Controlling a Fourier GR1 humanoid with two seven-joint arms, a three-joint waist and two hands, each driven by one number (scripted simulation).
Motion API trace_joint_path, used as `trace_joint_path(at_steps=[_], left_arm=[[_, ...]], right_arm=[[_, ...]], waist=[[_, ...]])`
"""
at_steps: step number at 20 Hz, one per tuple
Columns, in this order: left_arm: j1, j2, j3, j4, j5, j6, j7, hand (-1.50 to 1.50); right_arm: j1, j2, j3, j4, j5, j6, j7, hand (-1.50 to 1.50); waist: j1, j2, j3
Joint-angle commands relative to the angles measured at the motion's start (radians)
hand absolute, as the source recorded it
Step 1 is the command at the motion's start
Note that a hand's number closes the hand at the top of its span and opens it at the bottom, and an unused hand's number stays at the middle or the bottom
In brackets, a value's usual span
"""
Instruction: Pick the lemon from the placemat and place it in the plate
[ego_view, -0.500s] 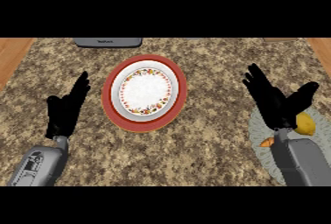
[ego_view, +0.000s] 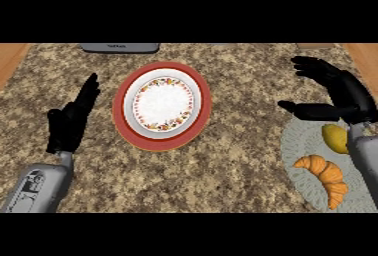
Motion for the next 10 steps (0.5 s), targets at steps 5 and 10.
trace_joint_path(at_steps=[5, 10], left_arm=[[-0.010, 0.004, 0.030, 0.014, 0.012, -0.053, -0.006, 0.00], [0.013, -0.026, 0.025, -0.012, -0.018, -0.005, 0.008, 0.00]], right_arm=[[0.177, 0.085, 0.008, 0.222, 0.160, -0.107, -0.373, -1.50], [0.288, -0.023, 0.018, -0.030, 0.271, -0.200, -0.302, -1.50]], waist=[[-0.008, 0.004, 0.011], [-0.029, -0.004, 0.009]])
